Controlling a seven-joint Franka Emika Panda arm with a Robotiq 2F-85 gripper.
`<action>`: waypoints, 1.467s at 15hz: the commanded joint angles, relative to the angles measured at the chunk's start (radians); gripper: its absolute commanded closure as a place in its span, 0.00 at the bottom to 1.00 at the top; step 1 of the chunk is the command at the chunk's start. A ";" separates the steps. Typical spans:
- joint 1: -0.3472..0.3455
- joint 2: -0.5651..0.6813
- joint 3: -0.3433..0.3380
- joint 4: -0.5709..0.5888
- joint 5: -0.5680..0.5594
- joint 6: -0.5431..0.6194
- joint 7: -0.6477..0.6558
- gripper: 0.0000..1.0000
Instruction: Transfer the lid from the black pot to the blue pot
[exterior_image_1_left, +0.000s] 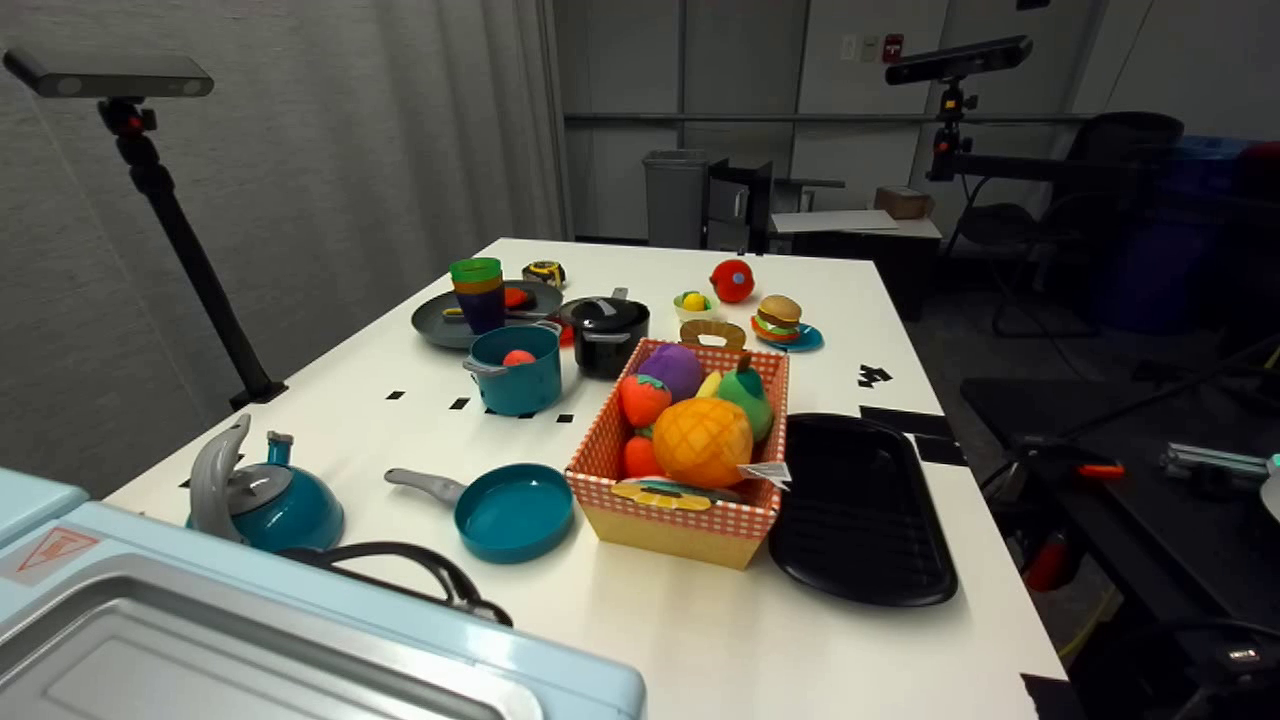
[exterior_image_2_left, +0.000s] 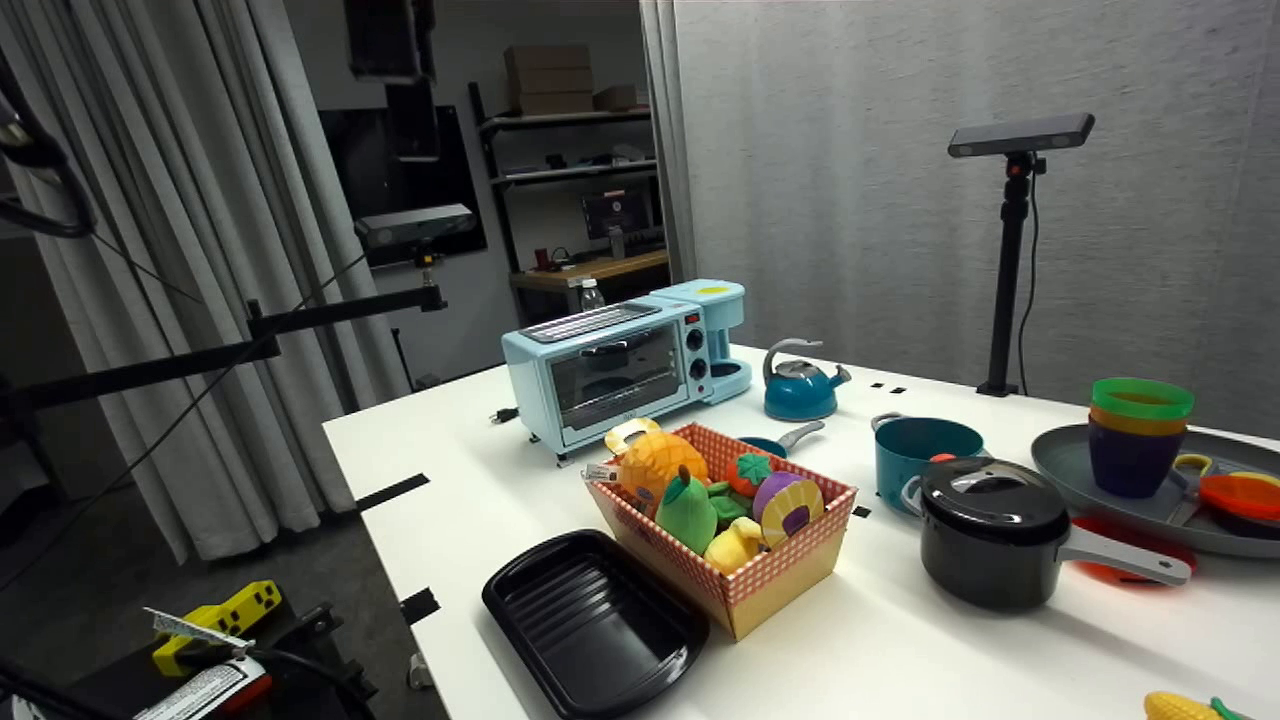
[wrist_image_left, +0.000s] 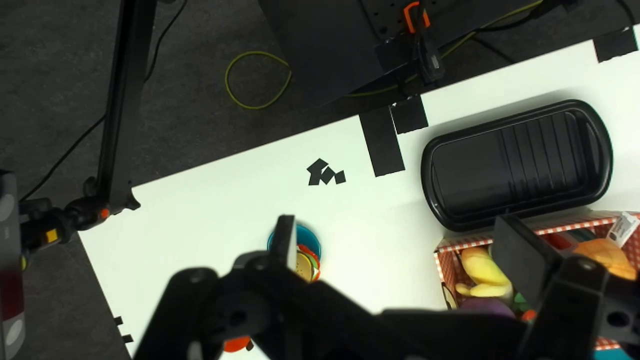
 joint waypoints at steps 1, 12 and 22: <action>0.001 0.001 -0.001 0.001 0.000 -0.002 0.001 0.00; -0.003 -0.010 -0.003 -0.020 0.026 0.072 0.055 0.00; 0.006 0.257 -0.007 0.110 0.077 0.372 0.116 0.00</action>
